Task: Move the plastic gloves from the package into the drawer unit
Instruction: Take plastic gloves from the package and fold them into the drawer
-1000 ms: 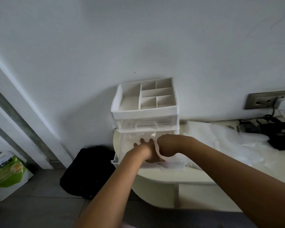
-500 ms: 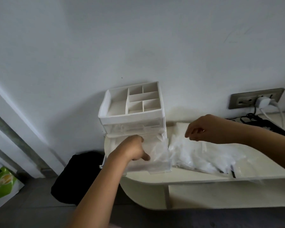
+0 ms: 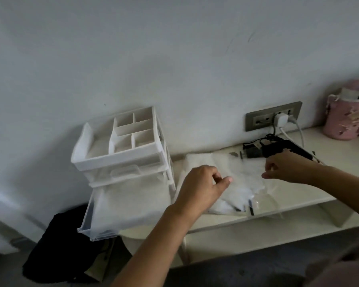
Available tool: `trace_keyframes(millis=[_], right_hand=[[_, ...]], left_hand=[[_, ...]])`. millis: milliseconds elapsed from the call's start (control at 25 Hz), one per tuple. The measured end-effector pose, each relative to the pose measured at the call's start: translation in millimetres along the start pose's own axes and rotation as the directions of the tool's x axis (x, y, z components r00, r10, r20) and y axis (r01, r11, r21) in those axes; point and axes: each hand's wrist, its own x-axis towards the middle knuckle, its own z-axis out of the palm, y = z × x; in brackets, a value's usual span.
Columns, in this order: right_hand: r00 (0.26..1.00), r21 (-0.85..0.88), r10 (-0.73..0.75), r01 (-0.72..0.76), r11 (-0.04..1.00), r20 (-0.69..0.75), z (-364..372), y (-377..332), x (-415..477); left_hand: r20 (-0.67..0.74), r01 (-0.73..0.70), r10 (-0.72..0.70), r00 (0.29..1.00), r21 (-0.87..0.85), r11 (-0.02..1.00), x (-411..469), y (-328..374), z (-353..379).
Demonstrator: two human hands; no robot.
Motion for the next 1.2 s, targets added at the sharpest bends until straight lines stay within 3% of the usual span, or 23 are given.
trace_keyframes(millis=[200,360,520,960,1080,1200], right_hand=[[0.998,0.150,0.053,-0.056,0.987,0.020,19.3,23.4,6.7],[0.995,0.177,0.018,-0.035,0.984,0.102,26.4,24.0,2.8],[0.992,0.132,-0.005,-0.012,0.991,0.126,31.1,26.6,10.9],[0.990,0.294,0.073,-0.107,0.950,0.124,29.4,34.0,18.8],[0.986,0.330,0.165,-0.148,0.932,-0.023,12.6,35.0,13.8],[0.921,0.438,0.280,-0.141,0.888,-0.272,-8.2,33.2,8.0]], left_hand=[[0.195,0.075,-0.079,0.978,0.025,0.997,24.2,-10.4,66.6],[0.343,0.085,-0.174,0.923,0.260,0.962,31.5,-27.6,104.8],[0.347,0.067,-0.192,0.918,0.340,0.938,28.1,-36.3,123.8],[0.325,0.047,-0.150,0.934,0.303,0.952,27.6,-44.0,130.0],[0.309,0.042,-0.121,0.943,0.250,0.967,25.3,-43.0,129.1],[0.319,0.058,-0.132,0.939,0.232,0.971,24.4,-42.3,129.3]])
